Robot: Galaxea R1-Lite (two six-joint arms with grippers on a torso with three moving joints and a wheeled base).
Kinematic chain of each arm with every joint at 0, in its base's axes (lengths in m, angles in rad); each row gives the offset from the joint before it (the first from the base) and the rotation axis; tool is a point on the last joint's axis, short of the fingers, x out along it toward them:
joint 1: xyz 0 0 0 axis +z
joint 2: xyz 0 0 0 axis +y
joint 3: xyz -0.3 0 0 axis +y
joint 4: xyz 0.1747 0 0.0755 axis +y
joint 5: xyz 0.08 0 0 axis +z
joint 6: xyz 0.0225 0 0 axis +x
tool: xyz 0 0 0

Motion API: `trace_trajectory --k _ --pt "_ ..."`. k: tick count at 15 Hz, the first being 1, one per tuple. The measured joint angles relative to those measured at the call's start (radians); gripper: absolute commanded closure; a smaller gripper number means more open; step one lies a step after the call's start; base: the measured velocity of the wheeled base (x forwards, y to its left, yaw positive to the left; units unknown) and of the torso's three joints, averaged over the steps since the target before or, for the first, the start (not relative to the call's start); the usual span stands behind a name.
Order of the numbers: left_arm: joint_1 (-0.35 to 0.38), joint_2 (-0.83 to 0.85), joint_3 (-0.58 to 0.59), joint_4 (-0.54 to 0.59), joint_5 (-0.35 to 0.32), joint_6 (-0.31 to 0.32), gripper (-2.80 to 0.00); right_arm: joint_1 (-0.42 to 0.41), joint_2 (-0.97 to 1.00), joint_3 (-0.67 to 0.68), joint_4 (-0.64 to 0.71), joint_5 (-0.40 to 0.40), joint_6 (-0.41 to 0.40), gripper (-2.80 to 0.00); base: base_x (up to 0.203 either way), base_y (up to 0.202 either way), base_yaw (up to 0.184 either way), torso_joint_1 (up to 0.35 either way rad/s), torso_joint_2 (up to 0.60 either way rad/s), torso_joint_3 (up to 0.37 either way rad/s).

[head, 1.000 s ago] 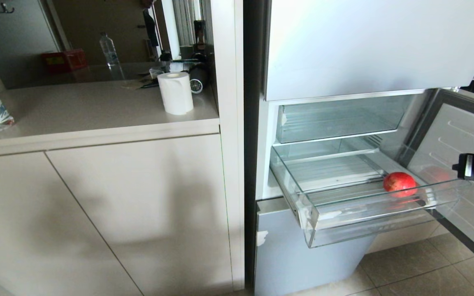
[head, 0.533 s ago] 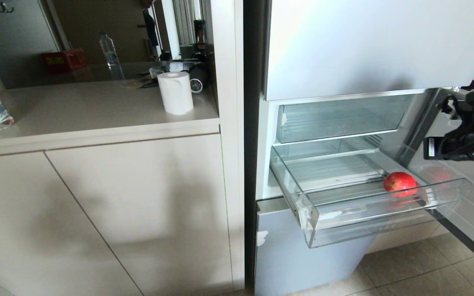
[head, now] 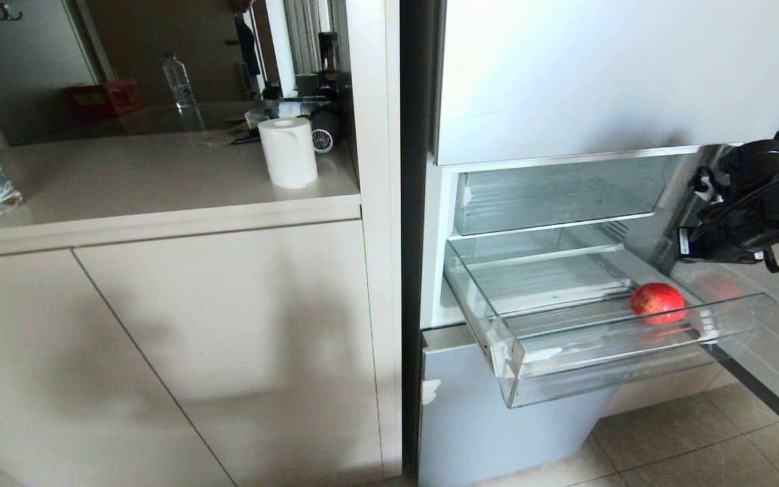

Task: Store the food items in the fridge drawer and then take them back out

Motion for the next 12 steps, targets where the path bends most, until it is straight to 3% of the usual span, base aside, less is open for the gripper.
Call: trace_trajectory --k 3,4,12 --pt "0.000 0.000 0.000 0.000 0.000 0.000 0.00 0.000 0.057 -0.052 0.010 -0.026 0.000 0.00 0.000 0.000 0.000 0.000 0.00 0.000" --pt "0.000 0.000 0.000 0.000 0.000 0.000 0.00 0.000 0.072 -0.063 0.010 -0.029 0.000 -2.80 0.000 0.000 0.000 0.000 0.00 0.000" --pt "0.000 0.000 0.000 0.000 0.000 0.000 0.00 0.001 0.143 -0.089 0.010 -0.039 -0.004 -2.80 0.000 0.000 0.000 0.000 0.00 0.000"
